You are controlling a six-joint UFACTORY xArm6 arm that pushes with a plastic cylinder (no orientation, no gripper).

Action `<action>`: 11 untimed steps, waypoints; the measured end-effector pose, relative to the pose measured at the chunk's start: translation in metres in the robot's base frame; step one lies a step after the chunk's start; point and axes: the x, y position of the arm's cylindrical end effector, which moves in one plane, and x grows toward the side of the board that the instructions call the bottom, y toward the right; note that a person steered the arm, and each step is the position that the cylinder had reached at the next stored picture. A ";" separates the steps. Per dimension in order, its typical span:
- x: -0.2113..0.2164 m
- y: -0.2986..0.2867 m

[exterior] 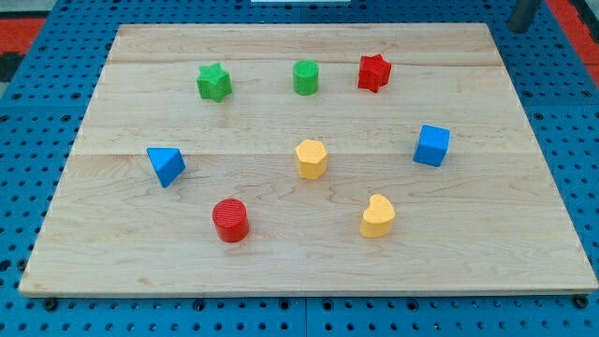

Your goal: Keep blue cube in a diagonal line with yellow hexagon and red circle

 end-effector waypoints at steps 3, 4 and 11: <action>0.168 -0.049; 0.247 -0.088; 0.272 -0.178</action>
